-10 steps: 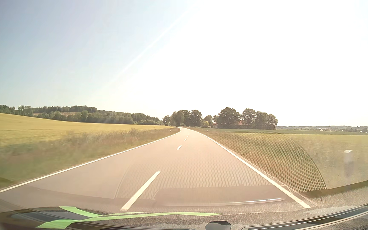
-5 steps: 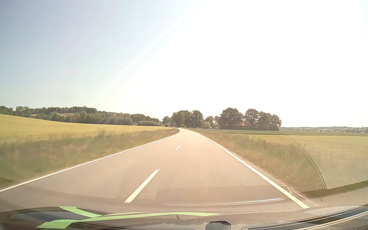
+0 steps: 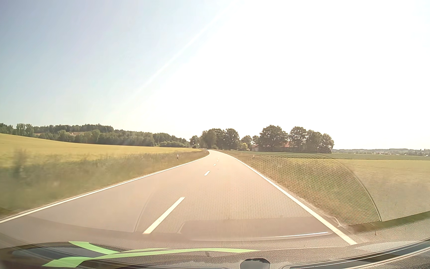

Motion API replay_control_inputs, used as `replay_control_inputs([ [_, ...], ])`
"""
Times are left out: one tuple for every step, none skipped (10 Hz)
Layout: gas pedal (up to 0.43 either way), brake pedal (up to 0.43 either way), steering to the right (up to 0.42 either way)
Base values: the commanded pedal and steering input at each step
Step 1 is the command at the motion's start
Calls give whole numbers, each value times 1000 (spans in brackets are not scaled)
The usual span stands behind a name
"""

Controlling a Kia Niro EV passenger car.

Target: Follow the waypoints while adhering to traffic rules and regulations

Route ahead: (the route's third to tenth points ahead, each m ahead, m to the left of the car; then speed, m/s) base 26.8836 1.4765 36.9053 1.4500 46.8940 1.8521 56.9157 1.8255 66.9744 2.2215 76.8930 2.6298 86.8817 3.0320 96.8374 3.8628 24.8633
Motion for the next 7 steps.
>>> replay_control_inputs([
  [228,0,-4],
  [228,0,-4],
  [228,0,-4],
  [240,0,-4],
  [248,0,-4],
  [260,0,-4],
  [268,0,-4],
])
